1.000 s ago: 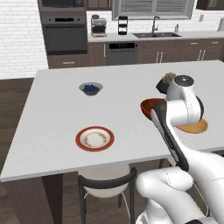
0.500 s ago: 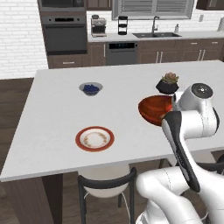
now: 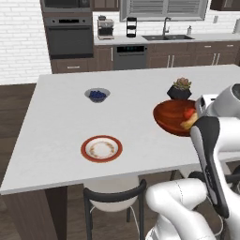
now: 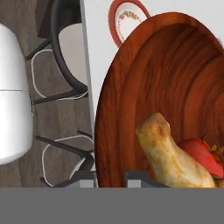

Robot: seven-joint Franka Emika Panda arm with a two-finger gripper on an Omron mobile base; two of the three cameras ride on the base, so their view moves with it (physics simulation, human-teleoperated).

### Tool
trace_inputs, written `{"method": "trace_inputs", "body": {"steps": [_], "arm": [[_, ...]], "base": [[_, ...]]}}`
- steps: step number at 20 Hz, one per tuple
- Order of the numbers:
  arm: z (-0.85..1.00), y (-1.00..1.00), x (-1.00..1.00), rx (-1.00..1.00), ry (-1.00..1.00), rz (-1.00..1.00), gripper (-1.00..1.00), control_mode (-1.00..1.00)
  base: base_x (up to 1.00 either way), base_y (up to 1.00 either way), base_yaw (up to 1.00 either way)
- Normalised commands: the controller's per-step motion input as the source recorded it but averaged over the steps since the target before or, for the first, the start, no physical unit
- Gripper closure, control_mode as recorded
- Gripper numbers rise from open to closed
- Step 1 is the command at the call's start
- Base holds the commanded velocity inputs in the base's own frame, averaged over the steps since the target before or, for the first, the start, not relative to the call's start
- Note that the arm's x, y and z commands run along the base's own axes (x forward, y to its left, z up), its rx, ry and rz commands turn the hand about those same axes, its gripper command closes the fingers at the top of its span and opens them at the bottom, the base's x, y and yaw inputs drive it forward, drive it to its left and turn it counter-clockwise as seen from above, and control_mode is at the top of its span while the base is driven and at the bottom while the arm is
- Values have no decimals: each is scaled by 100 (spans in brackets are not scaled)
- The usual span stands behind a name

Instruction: Pick the chicken drumstick and tomato from their plates and place them in the bowl. Then put the bowl in the fridge.

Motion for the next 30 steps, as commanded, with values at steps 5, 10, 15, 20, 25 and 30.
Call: {"method": "trace_inputs", "body": {"steps": [5, 10, 15, 20, 25, 30], "arm": [[30, 0, -10, -1, 4, 0, 100, -100], [5, 0, -18, 0, 0, 0, 100, -100], [2, 0, -4, 0, 0, 0, 100, 100], [0, 0, 0, 0, 0, 0, 100, 100], [0, 0, 0, 0, 0, 0, 100, 100], [0, 0, 0, 0, 0, 0, 100, 100]], "base": [[0, 0, 0], [0, 0, 0], [-66, -1, -1], [-100, -33, -21], [-83, -50, -55], [-6, -65, -69]]}}
